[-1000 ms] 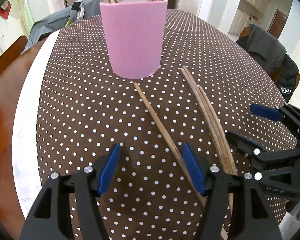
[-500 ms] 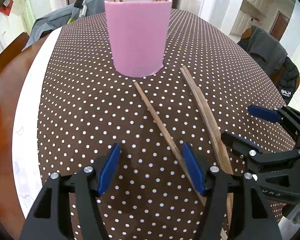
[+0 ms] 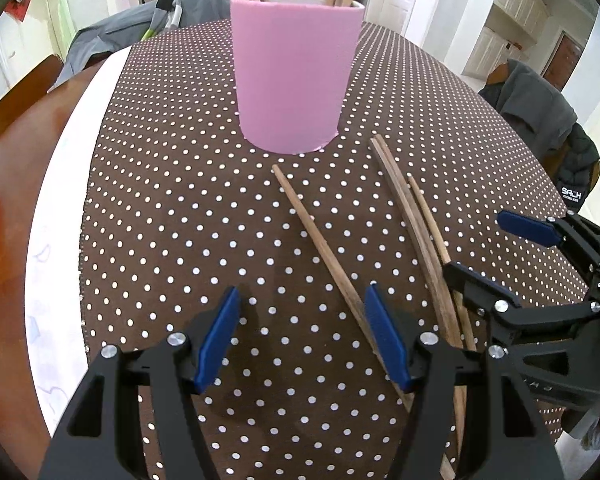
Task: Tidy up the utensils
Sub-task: 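Move both open tools back down over the chopsticks on the cloth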
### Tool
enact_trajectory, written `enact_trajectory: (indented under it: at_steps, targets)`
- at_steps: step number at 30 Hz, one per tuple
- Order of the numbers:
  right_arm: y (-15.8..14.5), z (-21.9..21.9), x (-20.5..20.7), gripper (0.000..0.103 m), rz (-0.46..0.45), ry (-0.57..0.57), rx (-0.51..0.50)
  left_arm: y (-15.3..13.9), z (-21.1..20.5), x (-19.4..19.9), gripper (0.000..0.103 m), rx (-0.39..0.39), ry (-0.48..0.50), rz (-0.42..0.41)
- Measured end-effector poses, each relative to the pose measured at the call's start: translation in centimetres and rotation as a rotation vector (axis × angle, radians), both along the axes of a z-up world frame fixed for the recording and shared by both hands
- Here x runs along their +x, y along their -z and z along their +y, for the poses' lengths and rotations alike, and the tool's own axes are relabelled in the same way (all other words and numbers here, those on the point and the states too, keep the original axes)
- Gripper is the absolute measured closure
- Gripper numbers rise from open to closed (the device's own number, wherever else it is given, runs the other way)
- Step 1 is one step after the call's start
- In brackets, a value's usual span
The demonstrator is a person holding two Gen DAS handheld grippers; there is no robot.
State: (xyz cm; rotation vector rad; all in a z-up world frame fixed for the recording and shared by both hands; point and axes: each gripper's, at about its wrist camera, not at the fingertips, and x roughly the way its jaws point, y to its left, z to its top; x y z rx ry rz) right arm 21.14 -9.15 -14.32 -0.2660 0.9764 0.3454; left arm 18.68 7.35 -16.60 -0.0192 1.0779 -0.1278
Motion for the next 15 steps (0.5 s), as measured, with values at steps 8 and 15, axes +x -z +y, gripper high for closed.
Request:
enact_trajectory:
  at_steps: [8, 15]
  targets:
    - [0.6, -0.7, 0.0, 0.028, 0.039, -0.035, -0.004, 0.0, -0.9, 0.8, 0.04, 0.022, -0.001, 0.012]
    - [-0.2, -3.9, 1.9, 0.078, 0.143, -0.104, 0.08, -0.4, -1.1, 2.5, 0.09, -0.023, 0.006, 0.034]
